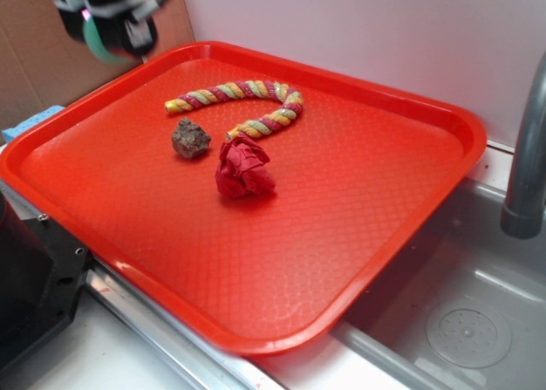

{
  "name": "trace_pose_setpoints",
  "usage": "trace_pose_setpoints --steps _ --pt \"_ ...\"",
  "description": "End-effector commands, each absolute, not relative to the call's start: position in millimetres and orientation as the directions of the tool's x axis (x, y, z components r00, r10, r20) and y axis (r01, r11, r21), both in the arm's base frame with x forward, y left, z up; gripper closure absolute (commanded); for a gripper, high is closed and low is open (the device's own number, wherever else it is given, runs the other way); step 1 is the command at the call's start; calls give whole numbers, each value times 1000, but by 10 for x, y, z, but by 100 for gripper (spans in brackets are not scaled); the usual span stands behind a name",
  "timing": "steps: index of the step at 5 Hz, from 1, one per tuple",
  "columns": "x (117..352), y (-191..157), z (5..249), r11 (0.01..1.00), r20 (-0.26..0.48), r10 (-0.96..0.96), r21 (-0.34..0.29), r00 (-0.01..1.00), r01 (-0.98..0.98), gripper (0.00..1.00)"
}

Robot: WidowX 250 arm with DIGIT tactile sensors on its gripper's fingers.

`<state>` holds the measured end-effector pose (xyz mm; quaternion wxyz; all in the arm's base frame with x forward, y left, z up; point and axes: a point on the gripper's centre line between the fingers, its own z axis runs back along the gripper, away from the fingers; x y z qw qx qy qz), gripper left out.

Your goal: Grab the green ball.

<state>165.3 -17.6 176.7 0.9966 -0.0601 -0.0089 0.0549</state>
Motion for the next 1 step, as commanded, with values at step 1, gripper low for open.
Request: trace_pose_setpoints --steps 1 --pt "1748 -122 1932 990 28 126 -61 992 -125 100"
